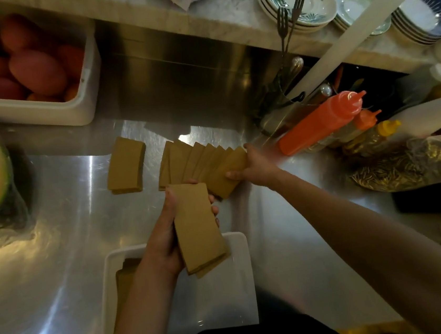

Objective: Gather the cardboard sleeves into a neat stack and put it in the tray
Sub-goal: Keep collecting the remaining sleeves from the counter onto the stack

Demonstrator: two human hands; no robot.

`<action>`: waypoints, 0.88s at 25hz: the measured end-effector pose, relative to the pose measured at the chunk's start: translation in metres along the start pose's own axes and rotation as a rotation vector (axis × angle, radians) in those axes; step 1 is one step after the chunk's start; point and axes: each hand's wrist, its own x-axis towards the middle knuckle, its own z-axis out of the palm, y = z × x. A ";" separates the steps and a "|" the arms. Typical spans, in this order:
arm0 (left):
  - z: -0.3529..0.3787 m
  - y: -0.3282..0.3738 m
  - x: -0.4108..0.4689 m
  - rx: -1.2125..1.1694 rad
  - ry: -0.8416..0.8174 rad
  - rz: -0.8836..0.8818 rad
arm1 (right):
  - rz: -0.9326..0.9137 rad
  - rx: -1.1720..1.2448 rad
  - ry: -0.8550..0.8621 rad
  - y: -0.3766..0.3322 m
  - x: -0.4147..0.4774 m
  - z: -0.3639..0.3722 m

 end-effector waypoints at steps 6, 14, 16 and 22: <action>-0.002 0.003 -0.003 0.014 0.024 -0.009 | 0.032 -0.513 0.077 0.000 0.023 0.015; -0.007 0.006 0.000 0.010 0.016 -0.001 | -0.044 0.093 -0.106 0.016 -0.018 0.018; -0.008 0.005 0.000 0.023 0.020 0.006 | -0.019 0.098 -0.224 0.020 -0.024 0.013; -0.005 0.004 0.001 -0.001 0.014 0.005 | -0.014 -0.019 -0.128 -0.006 -0.002 0.002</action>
